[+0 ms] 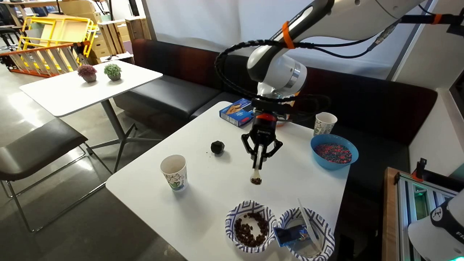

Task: Use the spoon to scoop some of the contents in the bowl and put the spoon on the table

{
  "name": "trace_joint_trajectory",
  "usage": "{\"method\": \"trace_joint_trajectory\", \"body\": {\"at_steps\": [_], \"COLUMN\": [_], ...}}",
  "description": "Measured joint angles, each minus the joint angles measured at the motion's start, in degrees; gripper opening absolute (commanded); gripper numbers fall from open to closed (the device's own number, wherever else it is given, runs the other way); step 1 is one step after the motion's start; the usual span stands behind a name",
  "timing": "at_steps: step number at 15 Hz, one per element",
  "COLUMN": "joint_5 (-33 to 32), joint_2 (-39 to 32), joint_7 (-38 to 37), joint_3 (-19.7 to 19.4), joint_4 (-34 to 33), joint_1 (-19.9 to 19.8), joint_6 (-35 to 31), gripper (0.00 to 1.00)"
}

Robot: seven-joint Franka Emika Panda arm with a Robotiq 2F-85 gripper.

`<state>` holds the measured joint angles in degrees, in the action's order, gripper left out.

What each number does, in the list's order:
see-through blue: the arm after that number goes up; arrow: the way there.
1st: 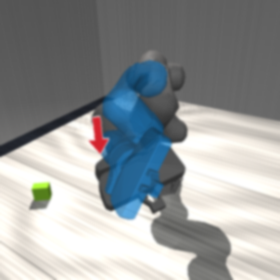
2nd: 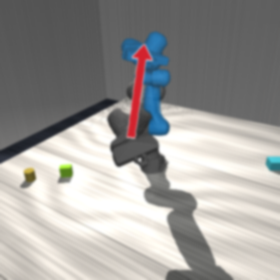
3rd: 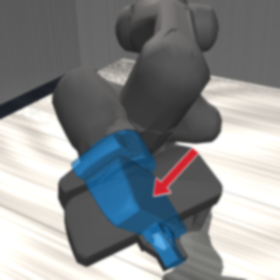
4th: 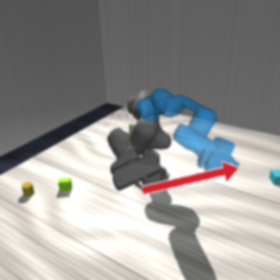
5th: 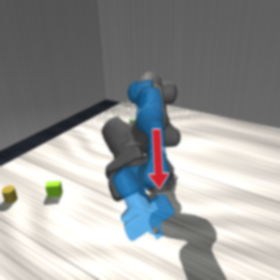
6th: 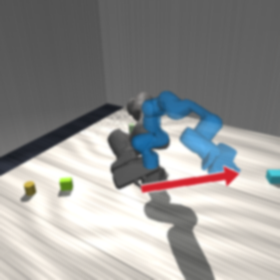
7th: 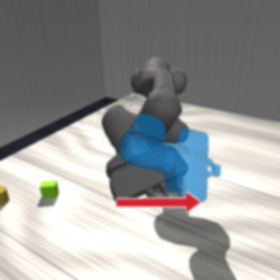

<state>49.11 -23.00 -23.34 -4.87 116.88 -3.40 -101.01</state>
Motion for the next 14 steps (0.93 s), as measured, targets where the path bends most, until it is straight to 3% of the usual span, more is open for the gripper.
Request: {"method": "trace_joint_trajectory", "body": {"at_steps": [6,14], "joint_5": [5.74,15.58], "joint_2": [-0.06,-2.30], "joint_7": [-1.12,-3.75], "joint_3": [0.92,3.78], "joint_4": [-0.06,-0.13], "joint_1": [0.84,4.77], "joint_6": [-1.55,-12.89], "gripper": [0.03,0.03]}}
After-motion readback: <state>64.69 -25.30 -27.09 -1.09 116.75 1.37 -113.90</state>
